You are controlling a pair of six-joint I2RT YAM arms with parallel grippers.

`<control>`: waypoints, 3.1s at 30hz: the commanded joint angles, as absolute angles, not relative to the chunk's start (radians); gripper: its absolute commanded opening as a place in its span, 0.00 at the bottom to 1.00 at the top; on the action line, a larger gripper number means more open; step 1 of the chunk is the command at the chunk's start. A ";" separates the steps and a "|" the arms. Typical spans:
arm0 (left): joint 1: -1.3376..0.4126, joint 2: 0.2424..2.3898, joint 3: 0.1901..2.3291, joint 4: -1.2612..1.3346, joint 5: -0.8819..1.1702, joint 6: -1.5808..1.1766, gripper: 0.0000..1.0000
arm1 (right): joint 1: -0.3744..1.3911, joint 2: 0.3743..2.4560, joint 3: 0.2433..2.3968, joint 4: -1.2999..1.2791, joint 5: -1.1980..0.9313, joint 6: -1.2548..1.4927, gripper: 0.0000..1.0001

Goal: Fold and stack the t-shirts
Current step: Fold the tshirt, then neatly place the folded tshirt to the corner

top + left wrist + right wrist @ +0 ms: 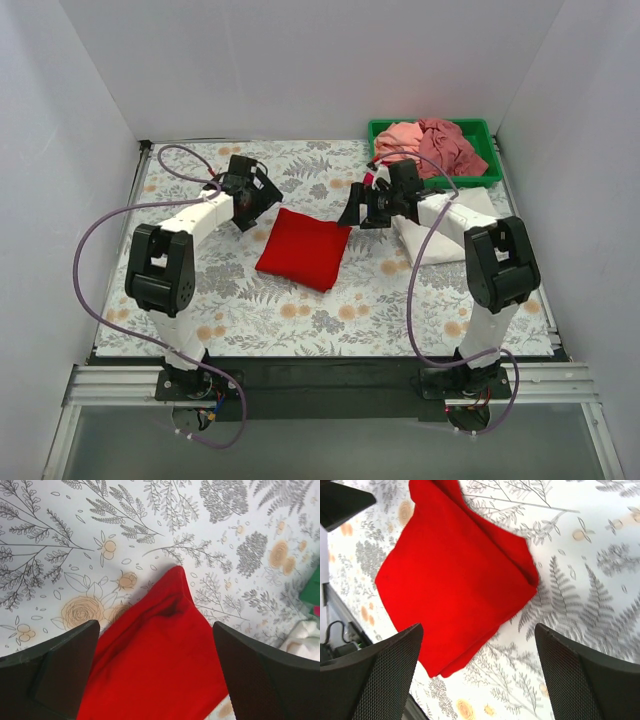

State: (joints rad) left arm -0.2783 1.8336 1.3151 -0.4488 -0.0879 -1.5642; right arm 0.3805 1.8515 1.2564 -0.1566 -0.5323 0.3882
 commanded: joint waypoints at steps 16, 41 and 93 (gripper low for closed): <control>-0.290 1.052 0.782 -0.489 -0.003 -1.661 0.97 | 0.695 1.545 0.891 0.031 -0.052 0.637 0.89; -0.290 0.960 0.773 -0.597 -0.017 -1.628 0.98 | 0.811 1.902 1.094 -0.078 0.190 0.684 0.30; -0.290 1.000 0.836 -0.670 -0.152 -1.620 0.98 | 0.258 1.313 1.180 -0.393 0.278 -0.604 0.01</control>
